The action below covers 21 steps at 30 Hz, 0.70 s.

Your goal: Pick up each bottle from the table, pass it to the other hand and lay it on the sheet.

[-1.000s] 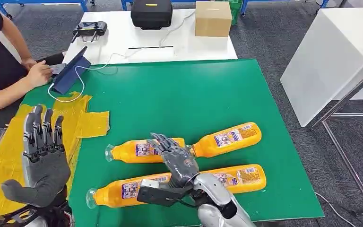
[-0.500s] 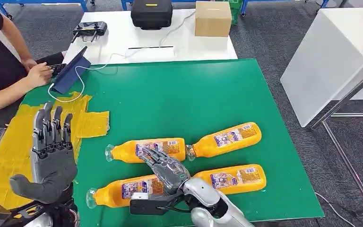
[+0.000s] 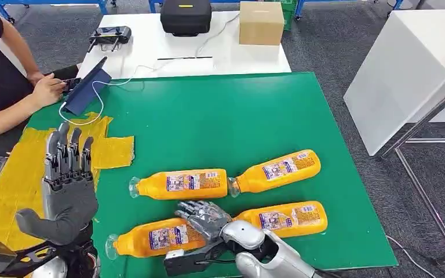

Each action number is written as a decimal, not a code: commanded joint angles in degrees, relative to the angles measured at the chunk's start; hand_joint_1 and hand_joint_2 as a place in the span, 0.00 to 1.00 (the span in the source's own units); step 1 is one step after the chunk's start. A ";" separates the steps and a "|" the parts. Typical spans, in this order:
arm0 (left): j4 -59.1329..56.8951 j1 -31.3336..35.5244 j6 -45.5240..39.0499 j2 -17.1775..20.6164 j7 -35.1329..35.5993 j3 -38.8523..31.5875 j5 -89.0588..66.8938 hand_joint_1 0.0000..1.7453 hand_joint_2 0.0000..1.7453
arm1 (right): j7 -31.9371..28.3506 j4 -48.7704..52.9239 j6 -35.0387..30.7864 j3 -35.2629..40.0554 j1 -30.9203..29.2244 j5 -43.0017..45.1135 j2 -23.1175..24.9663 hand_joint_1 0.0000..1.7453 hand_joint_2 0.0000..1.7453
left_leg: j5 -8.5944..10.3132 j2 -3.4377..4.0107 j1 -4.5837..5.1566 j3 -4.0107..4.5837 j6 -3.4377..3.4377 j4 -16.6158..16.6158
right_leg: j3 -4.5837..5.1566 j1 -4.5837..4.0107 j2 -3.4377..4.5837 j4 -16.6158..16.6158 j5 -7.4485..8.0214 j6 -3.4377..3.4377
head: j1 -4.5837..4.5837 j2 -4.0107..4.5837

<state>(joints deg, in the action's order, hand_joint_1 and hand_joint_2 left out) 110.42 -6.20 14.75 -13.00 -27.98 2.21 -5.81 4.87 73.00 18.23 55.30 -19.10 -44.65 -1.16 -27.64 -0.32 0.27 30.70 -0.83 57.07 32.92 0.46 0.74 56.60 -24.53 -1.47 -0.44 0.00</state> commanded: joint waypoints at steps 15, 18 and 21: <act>-5.07 4.68 -0.61 1.10 3.57 1.42 2.41 0.00 0.00 | 3.73 -10.44 3.34 8.62 -7.28 8.15 -0.07 1.00 1.00 | 0.06 -0.06 -0.11 -0.19 0.09 -0.05 | -0.20 -0.11 -0.17 -0.13 0.06 0.05 | -0.02 0.00; -4.78 3.20 -5.60 -0.61 3.71 -0.81 2.03 0.00 0.00 | 3.58 -10.60 -2.57 5.40 -4.98 9.43 -0.72 1.00 1.00 | 0.05 -0.06 -0.05 -0.26 0.06 -0.07 | -0.22 -0.06 -0.15 -0.11 0.03 0.03 | 0.00 0.00; -0.55 3.44 -13.69 -2.81 4.30 -1.64 -0.62 0.00 0.00 | 6.12 -6.12 -5.27 4.20 -3.21 9.53 0.12 1.00 1.00 | 0.02 -0.02 -0.11 -0.29 0.08 -0.08 | -0.30 -0.12 -0.14 -0.19 0.02 0.02 | -0.02 0.00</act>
<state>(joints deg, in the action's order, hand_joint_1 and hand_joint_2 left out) 108.06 -3.28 11.62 -12.94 -24.44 2.91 -3.59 8.15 65.77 18.31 62.55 -26.05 -36.15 -0.61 -27.61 -0.23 0.26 30.48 -0.80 57.07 32.77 0.43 0.78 56.60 -24.51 -1.45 -0.46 0.00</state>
